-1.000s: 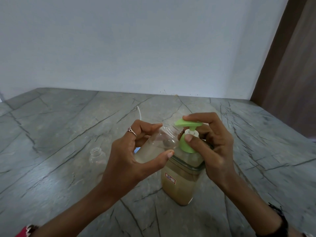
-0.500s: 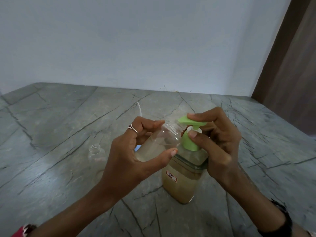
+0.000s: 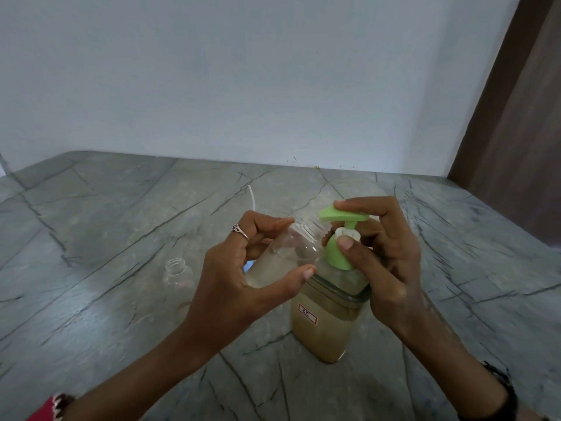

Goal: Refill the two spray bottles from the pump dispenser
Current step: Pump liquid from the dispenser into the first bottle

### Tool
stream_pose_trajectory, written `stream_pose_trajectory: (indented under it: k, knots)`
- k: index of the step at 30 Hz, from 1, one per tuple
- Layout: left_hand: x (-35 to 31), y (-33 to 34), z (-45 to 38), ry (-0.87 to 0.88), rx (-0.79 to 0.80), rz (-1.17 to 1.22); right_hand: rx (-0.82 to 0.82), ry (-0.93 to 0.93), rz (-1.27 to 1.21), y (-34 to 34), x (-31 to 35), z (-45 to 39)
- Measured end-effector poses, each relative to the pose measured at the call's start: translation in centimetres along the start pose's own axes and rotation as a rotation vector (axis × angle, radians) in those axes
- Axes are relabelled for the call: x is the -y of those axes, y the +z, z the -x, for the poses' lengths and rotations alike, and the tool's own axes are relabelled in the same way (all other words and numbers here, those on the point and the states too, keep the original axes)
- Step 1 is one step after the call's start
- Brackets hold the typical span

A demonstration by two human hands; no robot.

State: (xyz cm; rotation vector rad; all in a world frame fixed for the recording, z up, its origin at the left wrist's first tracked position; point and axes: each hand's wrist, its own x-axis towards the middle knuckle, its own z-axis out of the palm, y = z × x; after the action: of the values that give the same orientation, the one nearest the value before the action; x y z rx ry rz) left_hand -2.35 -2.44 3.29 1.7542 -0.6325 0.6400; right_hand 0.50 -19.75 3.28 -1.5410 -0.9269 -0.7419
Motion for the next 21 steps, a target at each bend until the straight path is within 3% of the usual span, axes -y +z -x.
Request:
stream_pose_trajectory:
  k: [12,21]
  knots:
    - [0.04,-0.07,0.11,0.017,-0.001,-0.022,-0.054,0.019,-0.112,0.04,-0.19,-0.27]
    - [0.1,-0.03,0.03,0.027,0.001,-0.024,-0.004,0.028,-0.092,0.04,0.27,-0.48]
